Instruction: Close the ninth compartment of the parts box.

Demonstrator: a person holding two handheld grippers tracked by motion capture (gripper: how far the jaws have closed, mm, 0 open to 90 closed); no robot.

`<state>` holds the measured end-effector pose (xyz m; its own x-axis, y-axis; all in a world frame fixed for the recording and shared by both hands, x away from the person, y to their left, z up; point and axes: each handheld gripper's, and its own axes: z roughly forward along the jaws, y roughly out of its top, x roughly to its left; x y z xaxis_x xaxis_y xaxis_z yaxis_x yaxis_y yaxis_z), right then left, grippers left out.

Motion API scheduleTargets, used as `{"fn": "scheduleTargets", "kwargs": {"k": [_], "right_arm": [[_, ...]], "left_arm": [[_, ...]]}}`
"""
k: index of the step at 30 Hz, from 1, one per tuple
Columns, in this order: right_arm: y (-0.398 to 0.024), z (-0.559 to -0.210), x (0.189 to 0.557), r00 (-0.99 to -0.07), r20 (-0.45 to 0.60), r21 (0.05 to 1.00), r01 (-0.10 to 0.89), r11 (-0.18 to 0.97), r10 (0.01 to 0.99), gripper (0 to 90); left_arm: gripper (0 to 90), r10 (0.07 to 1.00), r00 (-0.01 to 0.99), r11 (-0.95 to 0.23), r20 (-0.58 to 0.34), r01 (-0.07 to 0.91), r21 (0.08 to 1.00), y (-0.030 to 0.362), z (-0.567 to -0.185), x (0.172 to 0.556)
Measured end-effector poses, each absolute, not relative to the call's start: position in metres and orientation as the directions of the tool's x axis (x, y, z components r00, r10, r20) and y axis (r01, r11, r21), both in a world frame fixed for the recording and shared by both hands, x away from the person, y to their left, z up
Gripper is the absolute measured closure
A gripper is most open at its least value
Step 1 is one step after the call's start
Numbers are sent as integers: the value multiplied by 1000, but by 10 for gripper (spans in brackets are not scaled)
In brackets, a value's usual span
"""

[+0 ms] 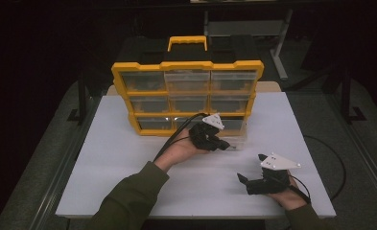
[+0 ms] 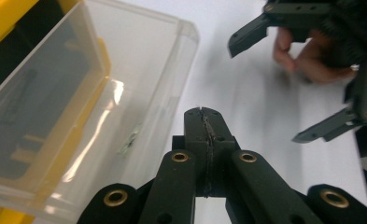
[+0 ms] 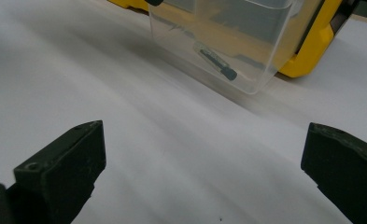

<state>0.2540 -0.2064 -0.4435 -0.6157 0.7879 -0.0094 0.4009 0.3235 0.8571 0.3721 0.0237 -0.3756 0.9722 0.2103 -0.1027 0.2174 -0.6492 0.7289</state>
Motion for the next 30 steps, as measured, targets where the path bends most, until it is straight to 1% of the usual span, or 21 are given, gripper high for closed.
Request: {"fn": "scheduleTargets", "kwargs": {"k": [3, 9, 30], "right_arm": [[-206, -444, 254, -616, -13, 856, 401, 328, 788, 0], [-206, -444, 254, -616, -11, 856, 402, 327, 787, 0], [-206, -444, 253, -612, -8, 853, 409, 325, 791, 0]], "left_arm": [[900, 202, 975, -651, -94, 205, 731, 24, -377, 374], [900, 224, 970, -641, -95, 220, 735, 22, -376, 374], [900, 255, 963, -618, -85, 230, 752, 21, -376, 385]]}}
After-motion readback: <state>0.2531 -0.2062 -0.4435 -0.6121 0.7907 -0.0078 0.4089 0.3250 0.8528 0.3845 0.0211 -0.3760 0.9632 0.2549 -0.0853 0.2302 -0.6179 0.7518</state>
